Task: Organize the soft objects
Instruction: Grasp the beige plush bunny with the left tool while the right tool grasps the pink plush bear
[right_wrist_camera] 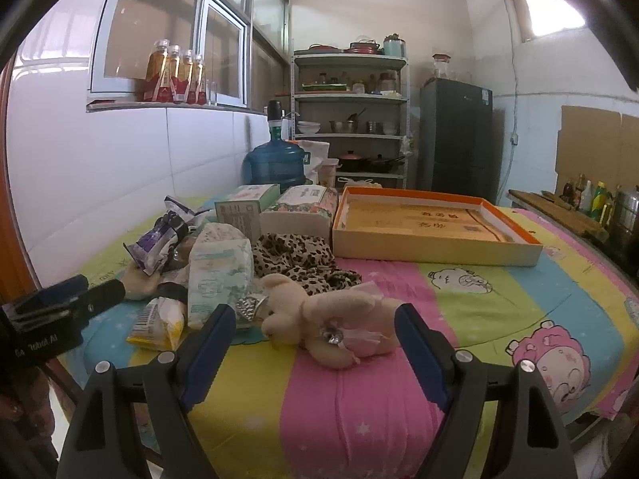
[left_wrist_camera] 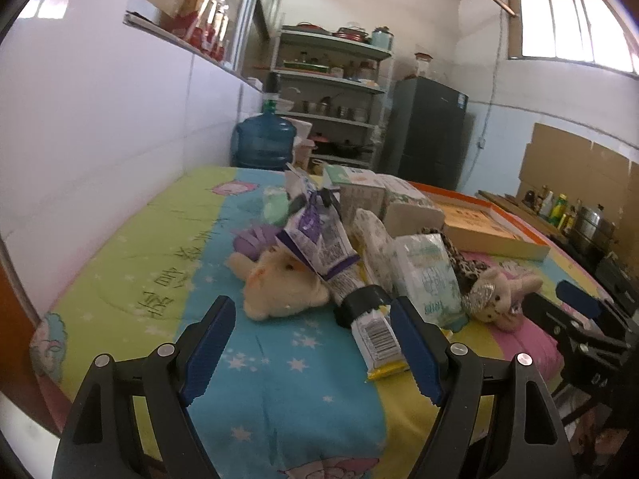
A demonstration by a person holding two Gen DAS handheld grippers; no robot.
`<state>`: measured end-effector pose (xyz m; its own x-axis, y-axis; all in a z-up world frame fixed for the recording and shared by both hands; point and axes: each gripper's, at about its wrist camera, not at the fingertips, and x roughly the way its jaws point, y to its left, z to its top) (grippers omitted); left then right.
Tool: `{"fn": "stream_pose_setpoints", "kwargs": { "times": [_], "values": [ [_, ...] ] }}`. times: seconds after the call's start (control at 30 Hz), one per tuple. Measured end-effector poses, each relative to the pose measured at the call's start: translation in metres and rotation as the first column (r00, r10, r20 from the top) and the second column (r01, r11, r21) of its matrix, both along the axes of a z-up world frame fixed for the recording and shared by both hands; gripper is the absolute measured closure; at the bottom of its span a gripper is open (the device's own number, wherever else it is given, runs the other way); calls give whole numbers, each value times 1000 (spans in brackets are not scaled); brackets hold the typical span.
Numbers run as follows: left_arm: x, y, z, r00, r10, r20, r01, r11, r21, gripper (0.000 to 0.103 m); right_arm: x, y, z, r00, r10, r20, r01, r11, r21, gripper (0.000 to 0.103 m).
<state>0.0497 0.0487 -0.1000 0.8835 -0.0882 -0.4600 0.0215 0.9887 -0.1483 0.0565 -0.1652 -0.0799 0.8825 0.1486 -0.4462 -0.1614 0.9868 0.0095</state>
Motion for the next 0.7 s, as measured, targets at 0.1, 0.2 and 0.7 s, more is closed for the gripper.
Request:
{"fn": "stream_pose_setpoints", "kwargs": {
  "times": [0.1, 0.2, 0.7],
  "values": [
    [4, 3, -2, 1000, 9, 14, -8, 1000, -7, 22, 3, -2, -3, 1000, 3, -1, -3, 1000, 3, 21],
    [11, 13, 2, 999, 10, 31, -10, 1000, 4, 22, 4, -3, -4, 1000, 8, 5, -8, 1000, 5, 21],
    [57, 25, -12, 992, -98, -80, 104, 992, 77, 22, 13, -2, -15, 1000, 19, -21, -18, 1000, 18, 21]
  ]
}}
